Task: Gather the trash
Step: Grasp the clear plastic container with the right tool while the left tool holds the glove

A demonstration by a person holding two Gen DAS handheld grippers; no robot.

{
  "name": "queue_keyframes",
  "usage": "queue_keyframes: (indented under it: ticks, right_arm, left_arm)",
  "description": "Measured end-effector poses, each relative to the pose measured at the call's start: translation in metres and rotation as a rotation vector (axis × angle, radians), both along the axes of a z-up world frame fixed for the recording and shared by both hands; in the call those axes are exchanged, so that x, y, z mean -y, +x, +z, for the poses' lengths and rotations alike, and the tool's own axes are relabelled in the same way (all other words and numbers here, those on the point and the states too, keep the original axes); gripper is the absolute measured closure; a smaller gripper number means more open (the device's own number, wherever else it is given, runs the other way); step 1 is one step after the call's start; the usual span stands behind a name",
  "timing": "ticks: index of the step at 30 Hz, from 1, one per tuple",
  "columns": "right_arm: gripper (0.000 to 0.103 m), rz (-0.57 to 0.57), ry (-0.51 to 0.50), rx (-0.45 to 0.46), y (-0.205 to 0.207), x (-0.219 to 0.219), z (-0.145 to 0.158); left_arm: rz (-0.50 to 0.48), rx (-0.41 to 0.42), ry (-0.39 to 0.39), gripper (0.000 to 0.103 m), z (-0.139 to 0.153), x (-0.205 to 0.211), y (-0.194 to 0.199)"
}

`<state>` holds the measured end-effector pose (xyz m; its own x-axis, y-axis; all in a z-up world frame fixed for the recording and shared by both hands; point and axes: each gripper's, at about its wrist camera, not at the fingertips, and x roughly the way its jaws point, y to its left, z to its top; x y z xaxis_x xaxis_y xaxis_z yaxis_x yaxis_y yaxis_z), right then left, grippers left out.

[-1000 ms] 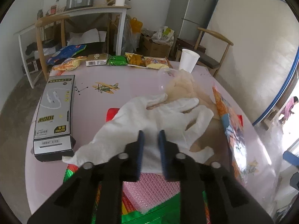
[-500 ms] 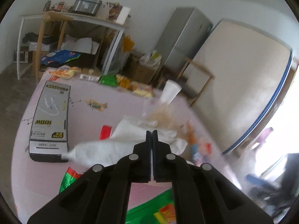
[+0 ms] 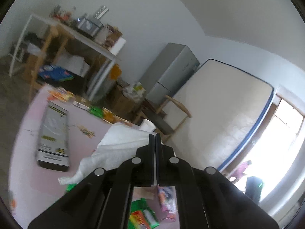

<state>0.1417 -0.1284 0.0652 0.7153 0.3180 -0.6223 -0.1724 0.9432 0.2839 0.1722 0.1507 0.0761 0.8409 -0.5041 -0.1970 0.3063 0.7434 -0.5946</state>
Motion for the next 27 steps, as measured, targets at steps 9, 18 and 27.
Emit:
queue_keyframes:
  ticks: [9,18,27]
  right_arm:
    - [0.01,0.181,-0.026,0.02,0.095,-0.038,0.064]
    - [0.029,0.176,-0.04,-0.29,0.247,-0.079,0.022]
    - [0.043,0.337,-0.453,-0.406,0.326,-0.144,-0.036]
  left_arm:
    - [0.119,-0.024,0.123,0.102,-0.011,-0.006,-0.034]
    - [0.065,-0.073,0.111,0.102,-0.041,-0.003,-0.033]
    - [0.005,-0.078,0.099,0.102,-0.048,0.006,-0.025]
